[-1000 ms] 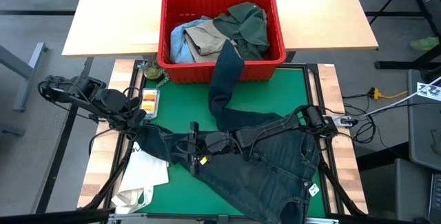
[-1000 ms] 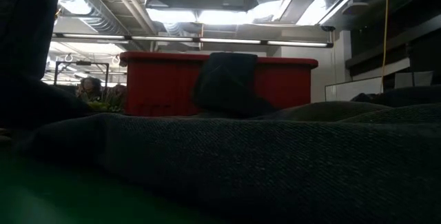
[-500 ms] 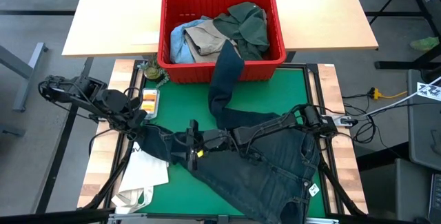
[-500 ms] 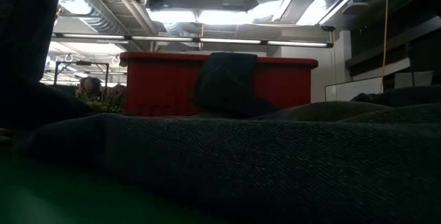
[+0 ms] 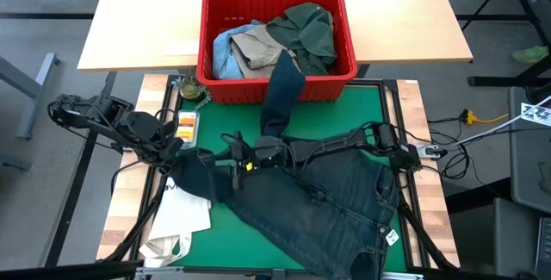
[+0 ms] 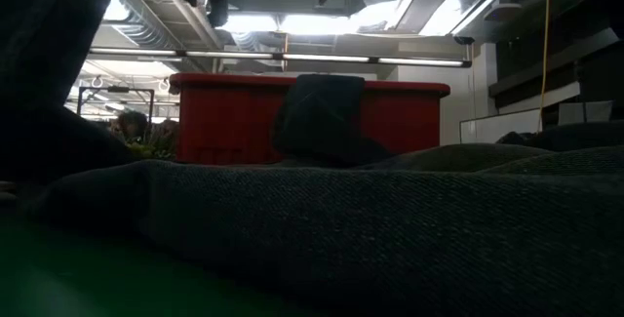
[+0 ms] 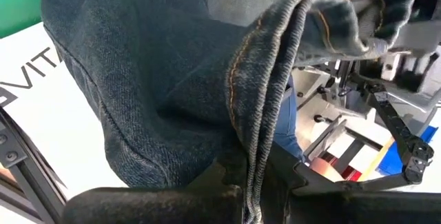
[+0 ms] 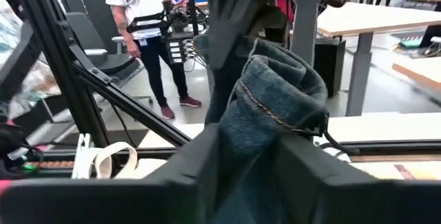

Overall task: Fold Laundry from Bin
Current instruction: Fold the dark blue pants

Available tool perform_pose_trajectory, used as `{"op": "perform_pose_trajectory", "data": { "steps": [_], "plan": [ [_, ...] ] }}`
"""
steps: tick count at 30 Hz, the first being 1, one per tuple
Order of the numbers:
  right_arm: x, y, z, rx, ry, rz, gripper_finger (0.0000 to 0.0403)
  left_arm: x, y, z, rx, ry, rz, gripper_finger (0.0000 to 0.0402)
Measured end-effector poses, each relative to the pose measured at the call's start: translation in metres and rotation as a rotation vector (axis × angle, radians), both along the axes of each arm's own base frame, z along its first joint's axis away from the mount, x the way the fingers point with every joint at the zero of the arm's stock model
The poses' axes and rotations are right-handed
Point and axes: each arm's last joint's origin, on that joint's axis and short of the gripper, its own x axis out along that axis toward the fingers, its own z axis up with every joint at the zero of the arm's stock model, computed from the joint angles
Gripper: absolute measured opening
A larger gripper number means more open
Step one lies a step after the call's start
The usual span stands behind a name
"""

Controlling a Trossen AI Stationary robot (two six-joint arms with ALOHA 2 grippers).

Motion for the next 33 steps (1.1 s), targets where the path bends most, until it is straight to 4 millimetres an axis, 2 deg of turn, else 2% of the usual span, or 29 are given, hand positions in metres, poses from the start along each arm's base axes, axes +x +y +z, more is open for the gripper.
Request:
{"op": "perform_pose_trajectory", "data": {
  "steps": [6, 10, 16, 22, 27, 33],
  "plan": [
    [0.000, -0.001, -0.002, -0.048, 0.013, 0.018, 0.0013, 0.000, 0.000, 0.000, 0.005, -0.003, 0.003, 0.0012],
    [0.002, -0.010, 0.004, -0.159, -0.018, 0.009, 0.0012, 0.001, 0.000, 0.001, 0.001, -0.017, 0.002, 0.0012],
    [0.009, -0.060, 0.050, -0.235, -0.128, -0.049, 0.0007, 0.009, -0.002, 0.010, 0.017, -0.163, -0.049, 0.0012],
    [0.005, -0.120, 0.092, -0.350, -0.118, -0.044, 0.0005, 0.015, -0.004, 0.021, 0.077, -0.346, -0.103, 0.0012],
    [-0.004, -0.153, 0.109, -0.380, -0.156, 0.079, 0.0003, 0.019, -0.004, 0.028, 0.135, -0.464, -0.128, 0.0012],
    [-0.012, -0.173, 0.115, -0.467, -0.214, 0.187, 0.0003, 0.023, -0.004, 0.036, 0.150, -0.560, -0.108, 0.0012]
  ]
}}
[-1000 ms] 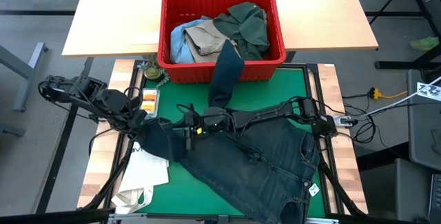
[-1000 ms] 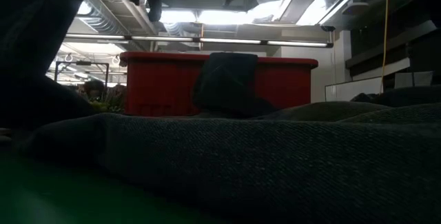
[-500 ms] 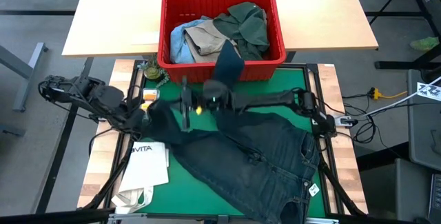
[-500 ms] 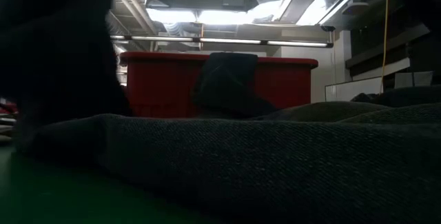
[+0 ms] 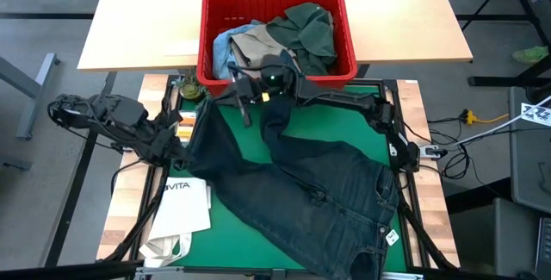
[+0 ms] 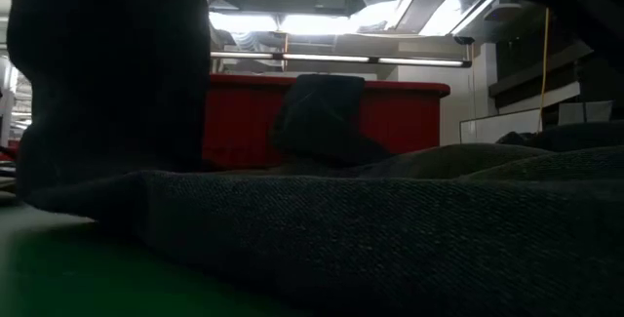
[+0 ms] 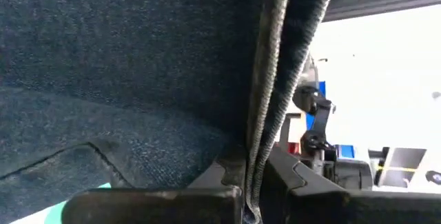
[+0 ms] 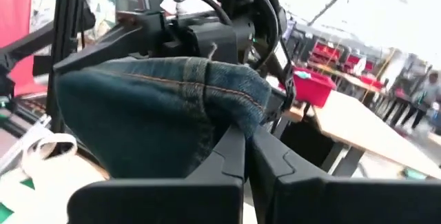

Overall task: Fold Laundry from Bin
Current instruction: Fold the dark blue pants

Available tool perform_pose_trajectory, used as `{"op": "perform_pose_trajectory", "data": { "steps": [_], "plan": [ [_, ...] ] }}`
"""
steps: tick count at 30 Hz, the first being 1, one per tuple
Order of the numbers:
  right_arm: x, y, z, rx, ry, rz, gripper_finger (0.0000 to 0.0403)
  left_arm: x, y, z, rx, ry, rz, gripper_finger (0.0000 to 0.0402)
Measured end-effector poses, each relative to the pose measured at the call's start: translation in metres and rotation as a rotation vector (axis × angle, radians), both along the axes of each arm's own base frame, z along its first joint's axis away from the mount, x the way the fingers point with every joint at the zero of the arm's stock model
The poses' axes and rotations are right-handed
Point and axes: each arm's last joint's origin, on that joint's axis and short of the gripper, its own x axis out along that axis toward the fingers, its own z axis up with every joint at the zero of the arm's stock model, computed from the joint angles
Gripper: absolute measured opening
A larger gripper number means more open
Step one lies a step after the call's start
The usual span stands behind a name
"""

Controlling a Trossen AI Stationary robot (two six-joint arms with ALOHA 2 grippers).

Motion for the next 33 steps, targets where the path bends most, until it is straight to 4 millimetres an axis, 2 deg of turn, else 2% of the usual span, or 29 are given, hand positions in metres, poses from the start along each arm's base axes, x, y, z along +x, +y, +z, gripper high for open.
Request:
{"op": "perform_pose_trajectory", "data": {
  "steps": [4, 9, 15, 22, 27, 33],
  "plan": [
    [-0.002, -0.005, -0.003, 0.007, 0.031, 0.040, 0.0003, 0.005, 0.000, -0.002, 0.024, 0.014, 0.045, 0.0012],
    [-0.005, -0.001, -0.012, -0.046, 0.102, 0.217, 0.0002, 0.019, -0.005, -0.008, 0.038, 0.072, 0.032, 0.0012],
    [-0.009, -0.005, -0.017, -0.083, 0.136, 0.282, 0.0001, 0.052, -0.016, -0.025, 0.085, 0.196, 0.035, 0.0012],
    [-0.022, -0.001, -0.039, -0.029, 0.307, 0.514, 0.0001, 0.092, -0.043, -0.047, 0.116, 0.266, -0.026, 0.0012],
    [-0.040, 0.017, -0.041, -0.038, 0.446, 0.564, 0.0001, 0.119, -0.065, -0.059, 0.114, 0.230, -0.071, 0.0012],
    [-0.060, 0.056, -0.053, -0.200, 0.676, 0.582, 0.0000, 0.140, -0.087, -0.084, 0.154, 0.289, -0.095, 0.0012]
  ]
}}
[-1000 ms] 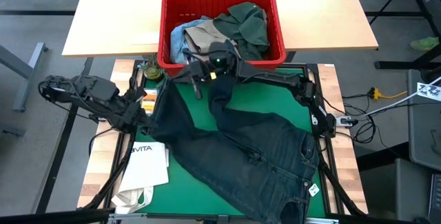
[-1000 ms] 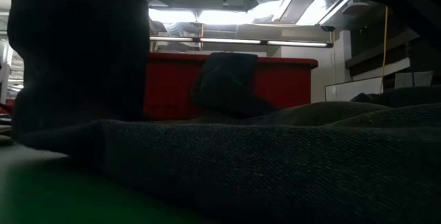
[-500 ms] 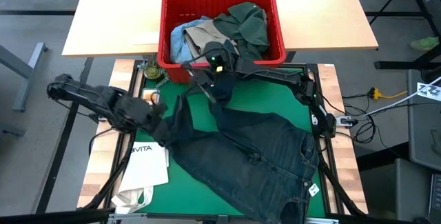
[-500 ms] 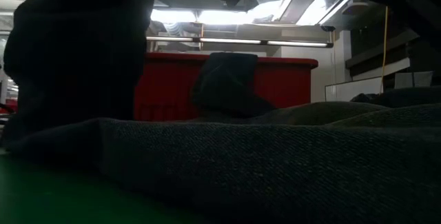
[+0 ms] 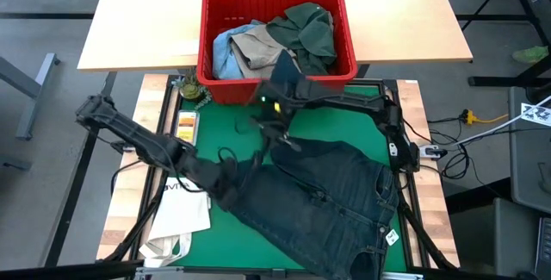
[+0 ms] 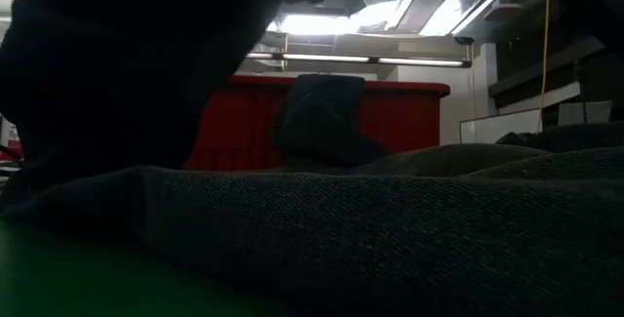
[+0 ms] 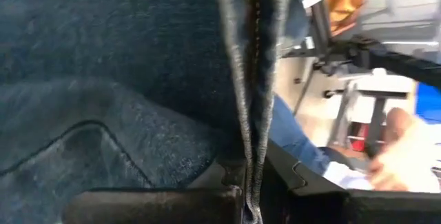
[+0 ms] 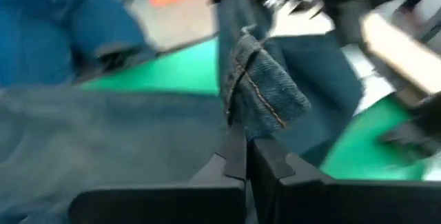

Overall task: Fold Laundry from Bin
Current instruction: Fold the dark blue pants

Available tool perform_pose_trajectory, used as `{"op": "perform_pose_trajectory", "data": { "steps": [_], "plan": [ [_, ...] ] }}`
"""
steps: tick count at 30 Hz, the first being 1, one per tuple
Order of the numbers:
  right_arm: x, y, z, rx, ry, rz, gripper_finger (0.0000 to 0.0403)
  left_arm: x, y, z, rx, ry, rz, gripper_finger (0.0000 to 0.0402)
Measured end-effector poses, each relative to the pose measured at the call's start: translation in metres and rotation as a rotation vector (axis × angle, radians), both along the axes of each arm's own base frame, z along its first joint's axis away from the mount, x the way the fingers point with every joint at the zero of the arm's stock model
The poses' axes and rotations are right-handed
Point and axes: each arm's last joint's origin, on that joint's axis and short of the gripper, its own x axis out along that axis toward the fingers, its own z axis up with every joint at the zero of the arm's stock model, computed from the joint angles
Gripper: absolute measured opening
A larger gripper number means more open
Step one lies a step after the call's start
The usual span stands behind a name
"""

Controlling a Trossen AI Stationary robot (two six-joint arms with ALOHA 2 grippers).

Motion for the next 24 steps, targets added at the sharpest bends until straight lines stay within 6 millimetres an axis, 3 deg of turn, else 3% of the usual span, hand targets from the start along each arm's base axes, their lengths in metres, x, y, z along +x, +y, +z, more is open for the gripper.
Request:
{"op": "perform_pose_trajectory", "data": {
  "steps": [8, 12, 16, 24],
  "plan": [
    [-0.005, 0.066, -0.017, -0.180, 0.144, 0.106, 0.0000, 0.026, -0.028, -0.033, 0.013, 0.027, -0.040, 0.0012],
    [-0.011, 0.089, -0.020, -0.258, 0.180, 0.158, 0.0000, 0.036, -0.040, -0.048, 0.012, 0.015, -0.056, 0.0012],
    [-0.015, 0.097, -0.019, -0.285, 0.203, 0.191, 0.0000, 0.045, -0.050, -0.058, 0.002, -0.016, -0.062, 0.0012],
    [-0.015, 0.101, -0.019, -0.285, 0.209, 0.192, 0.0001, 0.046, -0.058, -0.057, 0.023, -0.090, -0.037, 0.0012]
  ]
}}
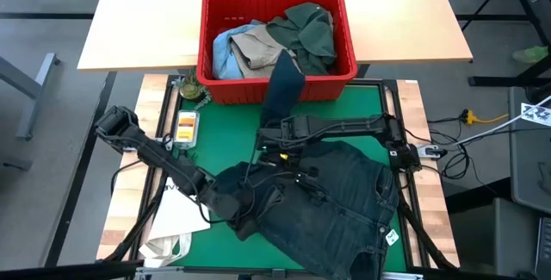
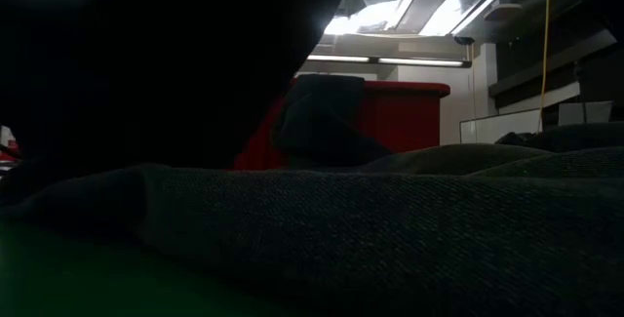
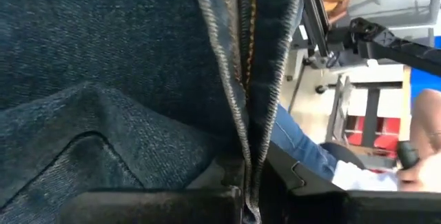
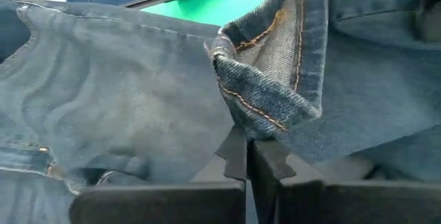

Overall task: Fold Laundry from Bin
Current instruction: Fold the dark blue pants

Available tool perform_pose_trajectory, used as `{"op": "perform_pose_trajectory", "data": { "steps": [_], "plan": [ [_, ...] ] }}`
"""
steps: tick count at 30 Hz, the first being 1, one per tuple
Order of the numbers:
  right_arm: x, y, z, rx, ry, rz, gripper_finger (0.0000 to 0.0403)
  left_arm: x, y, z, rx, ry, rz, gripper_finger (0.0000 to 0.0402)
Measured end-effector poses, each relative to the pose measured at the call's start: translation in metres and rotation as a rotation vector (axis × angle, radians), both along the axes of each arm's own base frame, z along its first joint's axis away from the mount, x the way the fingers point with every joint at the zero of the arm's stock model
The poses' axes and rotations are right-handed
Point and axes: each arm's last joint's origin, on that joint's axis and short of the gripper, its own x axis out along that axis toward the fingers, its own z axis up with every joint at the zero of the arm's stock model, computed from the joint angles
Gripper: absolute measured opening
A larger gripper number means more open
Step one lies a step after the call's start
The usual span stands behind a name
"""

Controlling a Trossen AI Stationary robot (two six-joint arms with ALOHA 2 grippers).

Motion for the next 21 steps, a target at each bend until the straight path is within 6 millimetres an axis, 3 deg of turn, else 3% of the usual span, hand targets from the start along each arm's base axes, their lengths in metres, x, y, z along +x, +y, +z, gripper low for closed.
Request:
{"op": "perform_pose_trajectory", "data": {
  "steps": [6, 10, 21],
  "plan": [
    [-0.013, 0.017, -0.003, -0.031, 0.116, 0.040, 0.0001, -0.002, -0.004, 0.001, 0.163, -0.087, -0.016, 0.0012],
    [-0.017, 0.037, -0.004, -0.149, 0.120, 0.073, 0.0001, -0.002, -0.005, 0.003, 0.254, -0.153, -0.063, 0.0023],
    [-0.031, 0.086, -0.006, -0.292, 0.129, 0.127, 0.0001, -0.003, -0.008, 0.003, 0.419, -0.247, -0.265, 0.0140]
  ]
}}
